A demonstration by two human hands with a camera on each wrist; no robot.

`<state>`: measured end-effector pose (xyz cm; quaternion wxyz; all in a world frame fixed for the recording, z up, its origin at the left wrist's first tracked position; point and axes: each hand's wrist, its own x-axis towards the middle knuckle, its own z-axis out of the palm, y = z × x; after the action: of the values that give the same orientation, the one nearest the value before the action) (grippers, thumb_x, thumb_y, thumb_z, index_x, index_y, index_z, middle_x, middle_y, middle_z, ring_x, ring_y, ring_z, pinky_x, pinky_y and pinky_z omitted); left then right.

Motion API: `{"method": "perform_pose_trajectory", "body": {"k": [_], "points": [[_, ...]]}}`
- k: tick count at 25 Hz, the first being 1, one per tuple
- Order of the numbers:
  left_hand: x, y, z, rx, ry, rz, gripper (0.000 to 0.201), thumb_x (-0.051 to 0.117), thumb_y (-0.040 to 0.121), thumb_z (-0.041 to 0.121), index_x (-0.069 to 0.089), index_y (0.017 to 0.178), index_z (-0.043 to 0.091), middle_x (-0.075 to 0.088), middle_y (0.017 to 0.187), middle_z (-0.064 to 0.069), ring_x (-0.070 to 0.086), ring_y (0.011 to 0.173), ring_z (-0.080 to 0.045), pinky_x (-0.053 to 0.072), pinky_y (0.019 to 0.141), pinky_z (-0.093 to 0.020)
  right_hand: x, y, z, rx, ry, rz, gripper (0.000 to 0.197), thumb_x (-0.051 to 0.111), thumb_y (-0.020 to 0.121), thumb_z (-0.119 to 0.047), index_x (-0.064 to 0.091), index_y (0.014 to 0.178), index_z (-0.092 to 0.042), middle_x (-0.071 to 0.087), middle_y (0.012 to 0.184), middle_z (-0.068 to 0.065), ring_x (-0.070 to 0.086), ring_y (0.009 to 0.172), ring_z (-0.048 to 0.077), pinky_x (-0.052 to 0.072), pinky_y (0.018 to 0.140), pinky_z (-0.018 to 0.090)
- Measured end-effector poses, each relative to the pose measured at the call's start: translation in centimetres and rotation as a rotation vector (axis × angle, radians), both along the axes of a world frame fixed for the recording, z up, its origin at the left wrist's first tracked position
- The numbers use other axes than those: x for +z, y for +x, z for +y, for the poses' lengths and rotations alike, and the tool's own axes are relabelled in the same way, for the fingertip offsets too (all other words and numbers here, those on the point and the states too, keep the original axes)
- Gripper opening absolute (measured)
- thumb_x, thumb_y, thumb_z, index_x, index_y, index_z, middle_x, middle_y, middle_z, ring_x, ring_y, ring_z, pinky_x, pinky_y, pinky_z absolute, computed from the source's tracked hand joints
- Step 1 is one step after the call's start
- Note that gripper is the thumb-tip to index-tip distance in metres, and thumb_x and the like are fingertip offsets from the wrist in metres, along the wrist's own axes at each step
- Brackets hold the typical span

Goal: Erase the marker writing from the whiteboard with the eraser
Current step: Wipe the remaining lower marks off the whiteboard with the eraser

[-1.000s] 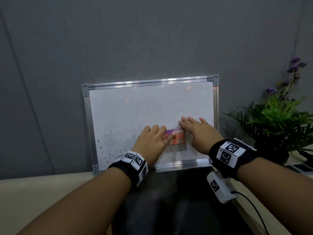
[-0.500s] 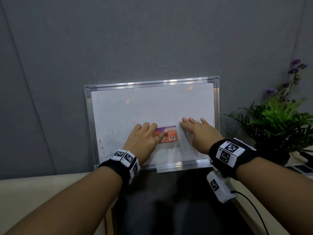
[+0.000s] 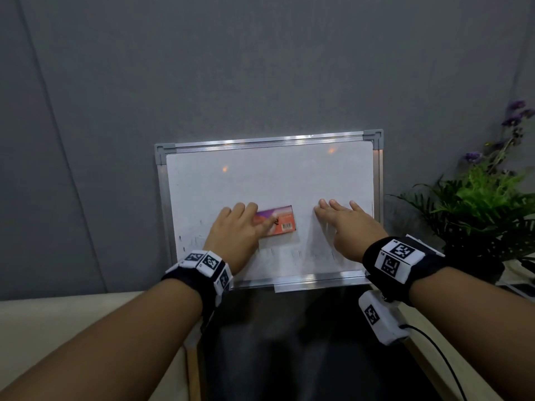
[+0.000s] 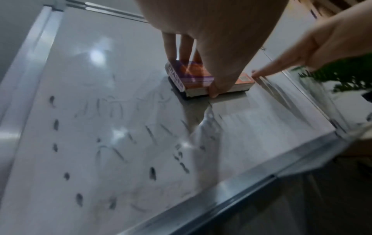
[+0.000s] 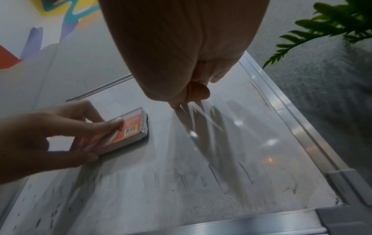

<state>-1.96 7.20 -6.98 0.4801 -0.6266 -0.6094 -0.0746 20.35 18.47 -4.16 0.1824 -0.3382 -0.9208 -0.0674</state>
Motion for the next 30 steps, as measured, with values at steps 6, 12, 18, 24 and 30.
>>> {"method": "perform_pose_trajectory", "body": {"k": [6, 12, 18, 24, 30], "points": [[-4.2, -1.0, -1.7, -0.086, -0.213, 0.154, 0.061, 0.076, 0.069, 0.025, 0.059, 0.128, 0.028, 0.055, 0.098, -0.009, 0.051, 0.081, -0.027, 0.043, 0.066, -0.039, -0.1, 0.0, 0.0, -0.004, 0.002, 0.003, 0.077, 0.033, 0.084, 0.01, 0.014, 0.151, -0.023, 0.008, 0.16, -0.004, 0.008, 0.146, 0.012, 0.002, 0.119, 0.036], [-2.5, -1.6, -1.5, -0.023, -0.125, 0.156, 0.062, 0.073, 0.071, 0.023, 0.056, 0.13, 0.029, 0.052, 0.097, -0.007, 0.046, 0.08, -0.027, 0.038, 0.065, -0.038, 0.1, 0.0, -0.2, -0.001, -0.015, 0.003, 0.075, 0.031, 0.085, 0.008, 0.014, 0.151, -0.022, 0.007, 0.16, -0.004, 0.007, 0.146, 0.012, 0.001, 0.119, 0.035], [-2.3, -3.0, -2.5, -0.022, -0.131, 0.102, 0.065, 0.075, 0.071, 0.02, 0.054, 0.132, 0.027, 0.052, 0.098, -0.01, 0.046, 0.081, -0.028, 0.039, 0.066, -0.04, -0.1, -0.2, -0.2, -0.005, 0.001, 0.008, 0.074, 0.032, 0.086, 0.008, 0.014, 0.151, -0.022, 0.008, 0.16, -0.003, 0.008, 0.146, 0.013, 0.002, 0.119, 0.035], [-4.3, -4.0, -3.6, -0.045, -0.206, 0.187, 0.064, 0.076, 0.072, 0.026, 0.054, 0.132, 0.029, 0.052, 0.099, -0.008, 0.048, 0.081, -0.027, 0.041, 0.066, -0.039, -0.1, -0.3, -0.1, -0.01, -0.005, 0.004, 0.073, 0.03, 0.087, 0.007, 0.012, 0.151, -0.022, 0.007, 0.16, -0.004, 0.007, 0.146, 0.012, 0.001, 0.119, 0.035], [2.8, -4.5, -2.4, 0.063, 0.111, -0.025, 0.06, 0.072, 0.076, 0.016, 0.052, 0.133, 0.024, 0.051, 0.092, -0.012, 0.045, 0.074, -0.028, 0.035, 0.063, -0.038, -0.3, -0.4, 0.1, -0.017, 0.006, 0.021, 0.075, 0.028, 0.085, 0.009, 0.012, 0.152, -0.023, 0.008, 0.159, -0.005, 0.007, 0.146, 0.011, 0.001, 0.119, 0.034]]}}
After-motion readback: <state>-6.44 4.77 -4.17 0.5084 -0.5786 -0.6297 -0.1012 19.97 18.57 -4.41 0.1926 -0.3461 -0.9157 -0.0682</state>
